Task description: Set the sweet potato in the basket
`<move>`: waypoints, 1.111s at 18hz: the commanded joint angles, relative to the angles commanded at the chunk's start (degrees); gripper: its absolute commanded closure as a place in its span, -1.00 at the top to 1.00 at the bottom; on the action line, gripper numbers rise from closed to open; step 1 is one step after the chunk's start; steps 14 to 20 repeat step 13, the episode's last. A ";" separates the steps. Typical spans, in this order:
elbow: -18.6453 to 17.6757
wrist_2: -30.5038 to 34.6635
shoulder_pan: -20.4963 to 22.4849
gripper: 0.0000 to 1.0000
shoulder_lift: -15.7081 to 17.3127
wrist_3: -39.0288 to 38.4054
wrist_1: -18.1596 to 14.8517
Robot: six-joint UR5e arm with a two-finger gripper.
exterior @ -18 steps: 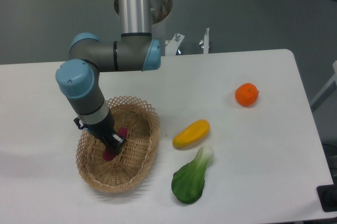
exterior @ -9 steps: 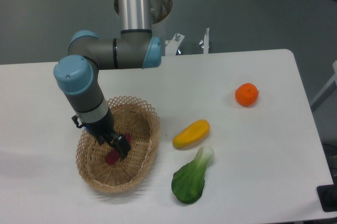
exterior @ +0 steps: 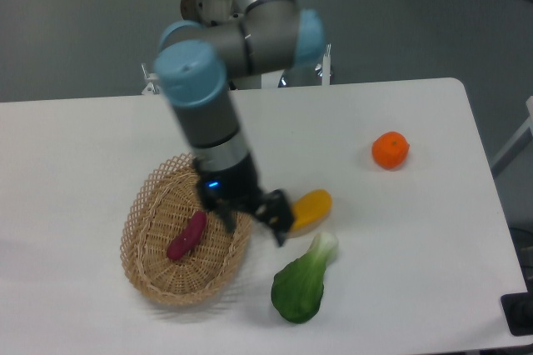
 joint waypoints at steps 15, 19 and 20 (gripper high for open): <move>1.76 -4.75 17.43 1.00 5.37 36.69 -14.52; 1.76 -4.75 17.43 1.00 5.37 36.69 -14.52; 1.76 -4.75 17.43 1.00 5.37 36.69 -14.52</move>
